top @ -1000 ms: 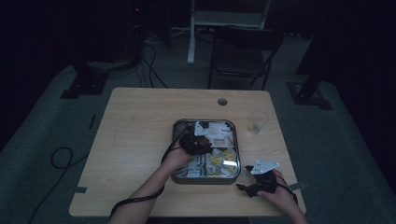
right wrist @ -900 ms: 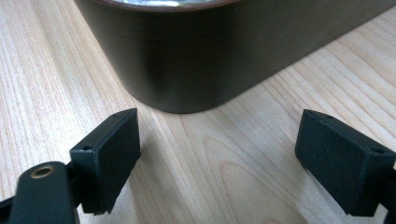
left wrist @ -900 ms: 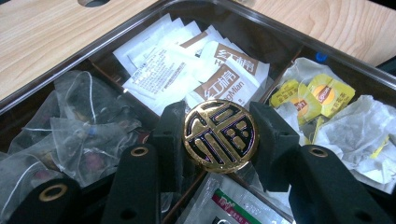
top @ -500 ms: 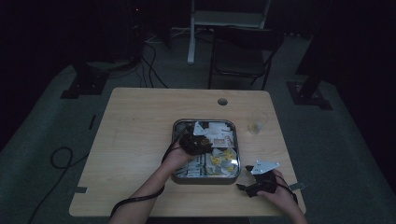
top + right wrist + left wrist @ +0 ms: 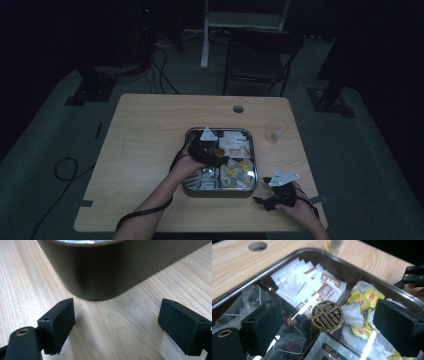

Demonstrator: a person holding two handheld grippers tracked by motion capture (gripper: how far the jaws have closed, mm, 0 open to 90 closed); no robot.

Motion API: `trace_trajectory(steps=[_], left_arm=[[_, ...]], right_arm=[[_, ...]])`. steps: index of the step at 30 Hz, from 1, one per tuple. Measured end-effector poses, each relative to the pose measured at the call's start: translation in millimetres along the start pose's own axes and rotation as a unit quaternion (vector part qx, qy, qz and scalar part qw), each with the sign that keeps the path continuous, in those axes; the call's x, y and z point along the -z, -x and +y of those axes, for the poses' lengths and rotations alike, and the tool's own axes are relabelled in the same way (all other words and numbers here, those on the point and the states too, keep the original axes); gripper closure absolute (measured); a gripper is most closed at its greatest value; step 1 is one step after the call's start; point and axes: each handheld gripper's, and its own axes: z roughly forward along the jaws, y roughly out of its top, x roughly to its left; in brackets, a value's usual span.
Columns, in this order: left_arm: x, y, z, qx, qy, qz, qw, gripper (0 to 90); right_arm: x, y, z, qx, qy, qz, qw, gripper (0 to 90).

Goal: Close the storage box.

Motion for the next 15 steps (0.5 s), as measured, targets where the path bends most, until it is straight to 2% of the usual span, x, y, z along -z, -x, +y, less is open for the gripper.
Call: trace_trajectory(steps=[2,7,11,15], left_arm=[[3.5,-2.9,-0.9,0.001,0.001,-0.003,1.0000,1.7],[16.1,-13.1,-7.0,-0.007,0.022,0.020,0.9995,1.7],[29.8,-23.6,-14.1,-0.018,0.039,0.044,0.9981,1.8],[39.3,-33.2,-20.4,-0.010,0.050,0.050,0.9975,1.8]], right_arm=[[0.0,0.0,0.0,0.001,0.000,0.000,1.0000,13.7],[0.0,0.0,0.0,0.001,0.000,0.000,1.0000,13.6],[0.0,0.0,0.0,0.001,0.000,0.000,1.0000,13.6],[0.0,0.0,0.0,0.000,0.000,0.000,1.0000,13.6]])
